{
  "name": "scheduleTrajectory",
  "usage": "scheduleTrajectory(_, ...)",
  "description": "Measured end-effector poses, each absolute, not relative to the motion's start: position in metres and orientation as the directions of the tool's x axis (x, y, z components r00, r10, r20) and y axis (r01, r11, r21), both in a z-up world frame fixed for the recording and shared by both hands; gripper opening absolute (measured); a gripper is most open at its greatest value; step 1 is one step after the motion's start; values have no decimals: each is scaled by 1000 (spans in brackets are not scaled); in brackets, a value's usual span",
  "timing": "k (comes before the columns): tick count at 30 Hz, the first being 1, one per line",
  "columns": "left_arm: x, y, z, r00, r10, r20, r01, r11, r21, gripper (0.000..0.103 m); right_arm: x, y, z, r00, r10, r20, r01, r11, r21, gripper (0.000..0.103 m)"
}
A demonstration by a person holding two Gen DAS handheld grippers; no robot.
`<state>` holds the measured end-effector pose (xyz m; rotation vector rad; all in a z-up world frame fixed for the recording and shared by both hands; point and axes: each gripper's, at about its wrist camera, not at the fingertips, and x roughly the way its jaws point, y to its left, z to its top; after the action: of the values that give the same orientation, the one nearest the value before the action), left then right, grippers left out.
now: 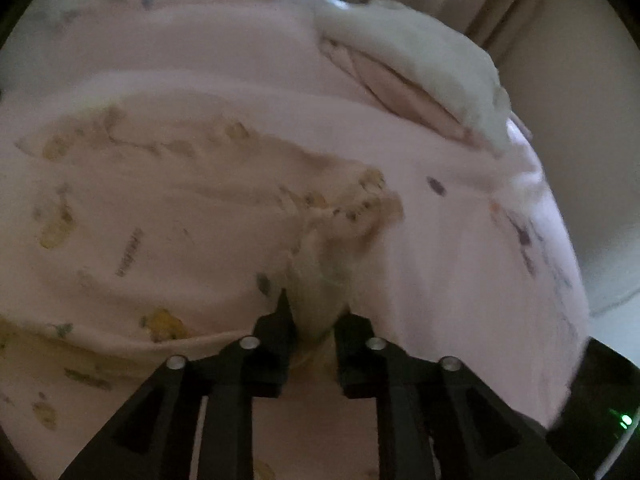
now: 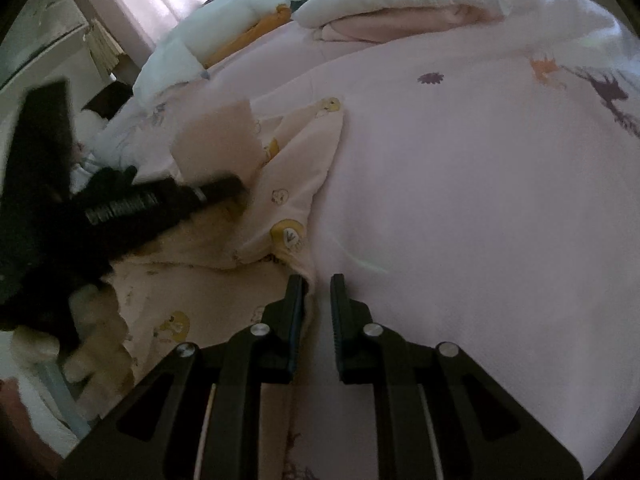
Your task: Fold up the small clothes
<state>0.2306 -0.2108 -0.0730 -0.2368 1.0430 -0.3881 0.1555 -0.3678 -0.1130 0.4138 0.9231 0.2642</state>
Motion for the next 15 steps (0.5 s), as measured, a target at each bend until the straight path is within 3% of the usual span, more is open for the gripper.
scheduleTrajectory(3,225,-205,-51,447,-493,-746,245,870,-428,26,155,-371,-114,574,415,-706,-41,875,482,13)
scheduleTrajectory(5,220,-200,-33,424,-582,-694,292,813,-504,51,154,-371,-115,573,419,-704,-39,872,487,13)
scheduleTrajectory(6,217,-199,-26,408,-626,-665,316,780,-540,55,153,-371,-114,573,417,-705,-39,874,485,13)
scheduleTrajectory(8,211,-196,-15,378,-683,-624,346,730,-589,57,152,-368,-114,574,411,-708,-42,879,476,14)
scheduleTrajectory(10,208,-197,-8,408,-661,-629,352,750,-560,57,152,-368,-113,574,410,-709,-46,880,472,15)
scheduleTrajectory(13,211,-199,-15,486,-561,-670,310,827,-468,57,151,-369,-113,574,411,-708,-47,880,473,15)
scheduleTrajectory(15,224,-199,-41,401,-570,-717,263,821,-507,57,151,-370,-113,574,412,-708,-47,880,473,15)
